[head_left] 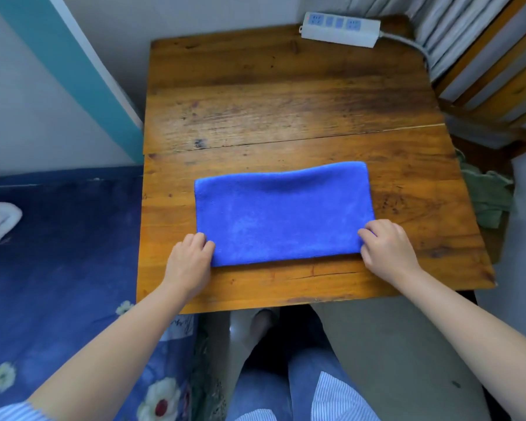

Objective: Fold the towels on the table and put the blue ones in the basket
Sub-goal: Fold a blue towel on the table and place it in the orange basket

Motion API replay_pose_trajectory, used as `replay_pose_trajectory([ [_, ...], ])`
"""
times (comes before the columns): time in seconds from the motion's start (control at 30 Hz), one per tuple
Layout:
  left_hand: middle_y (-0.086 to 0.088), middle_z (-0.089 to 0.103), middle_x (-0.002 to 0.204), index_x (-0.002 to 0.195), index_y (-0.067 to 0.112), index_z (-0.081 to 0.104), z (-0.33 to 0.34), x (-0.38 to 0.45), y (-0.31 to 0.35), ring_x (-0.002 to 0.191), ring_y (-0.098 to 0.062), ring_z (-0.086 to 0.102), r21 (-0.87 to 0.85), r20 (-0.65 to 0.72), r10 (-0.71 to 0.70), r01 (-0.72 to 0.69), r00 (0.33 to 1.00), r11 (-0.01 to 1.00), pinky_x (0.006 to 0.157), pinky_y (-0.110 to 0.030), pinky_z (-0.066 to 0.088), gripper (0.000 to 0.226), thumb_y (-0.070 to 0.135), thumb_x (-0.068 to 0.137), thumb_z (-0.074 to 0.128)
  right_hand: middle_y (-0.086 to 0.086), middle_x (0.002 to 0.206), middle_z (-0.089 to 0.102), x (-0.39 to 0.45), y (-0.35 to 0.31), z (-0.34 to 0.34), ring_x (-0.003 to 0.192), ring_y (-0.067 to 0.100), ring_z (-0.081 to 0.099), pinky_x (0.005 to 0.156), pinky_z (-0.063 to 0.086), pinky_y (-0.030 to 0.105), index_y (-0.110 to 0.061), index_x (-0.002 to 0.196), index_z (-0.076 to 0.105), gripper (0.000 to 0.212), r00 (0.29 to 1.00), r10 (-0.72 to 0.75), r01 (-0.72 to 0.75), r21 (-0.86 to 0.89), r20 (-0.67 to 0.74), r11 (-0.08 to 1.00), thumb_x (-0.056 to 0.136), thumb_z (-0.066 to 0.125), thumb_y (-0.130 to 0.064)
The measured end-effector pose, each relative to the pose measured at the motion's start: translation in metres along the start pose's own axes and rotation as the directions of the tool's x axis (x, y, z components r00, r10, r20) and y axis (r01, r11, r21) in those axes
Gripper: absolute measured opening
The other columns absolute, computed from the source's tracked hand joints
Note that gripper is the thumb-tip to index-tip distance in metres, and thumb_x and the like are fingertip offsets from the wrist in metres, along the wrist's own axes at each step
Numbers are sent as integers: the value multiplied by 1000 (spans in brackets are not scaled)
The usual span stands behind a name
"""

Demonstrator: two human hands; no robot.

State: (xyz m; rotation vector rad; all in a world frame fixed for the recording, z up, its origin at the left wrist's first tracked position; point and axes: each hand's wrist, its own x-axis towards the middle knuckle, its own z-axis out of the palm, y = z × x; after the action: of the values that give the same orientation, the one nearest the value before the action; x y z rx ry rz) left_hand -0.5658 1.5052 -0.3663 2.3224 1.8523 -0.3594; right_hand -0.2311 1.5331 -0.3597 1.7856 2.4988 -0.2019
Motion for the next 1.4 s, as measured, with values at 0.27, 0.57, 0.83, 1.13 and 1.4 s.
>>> replay_pose_trajectory([
  [0.27,-16,27,150,137,-1,37,-2,88,41,142,-29,19,-369,-110,-164,113,980,922,113,-37,18,49,-2,88,38,17,146,34,91,-77,21,137,38,26,114,18,46,-1,134,41,45,993,-119,118,209,-10,971,89,45,-4],
  [0.57,2,7,157,147,24,16,39,107,25,145,-24,-2,-225,1,-240,234,971,946,114,-41,-3,54,39,97,30,-5,156,0,130,-75,58,144,14,-3,112,-13,33,-21,146,8,55,984,-96,81,101,153,992,97,28,-38],
  [0.83,-3,7,157,145,26,21,42,105,0,143,-34,0,-340,42,-450,436,892,833,114,-50,4,55,41,94,36,1,156,11,131,1,47,144,21,3,114,-6,35,-18,146,17,55,960,267,-276,119,88,954,96,35,-34],
  [1.13,-8,0,157,147,22,15,37,100,1,143,-33,-7,-314,59,-486,478,872,820,114,-50,-2,58,42,95,33,11,156,3,99,26,39,144,29,-2,115,-1,48,-11,146,10,57,865,497,-503,131,78,855,97,28,-32],
  [1.4,-27,19,149,140,-3,30,42,44,33,140,-44,12,-341,-7,-395,370,918,864,113,-53,10,68,40,86,34,21,141,40,32,-58,51,131,44,33,103,19,62,-8,130,49,59,966,249,-257,161,74,953,83,28,-37],
])
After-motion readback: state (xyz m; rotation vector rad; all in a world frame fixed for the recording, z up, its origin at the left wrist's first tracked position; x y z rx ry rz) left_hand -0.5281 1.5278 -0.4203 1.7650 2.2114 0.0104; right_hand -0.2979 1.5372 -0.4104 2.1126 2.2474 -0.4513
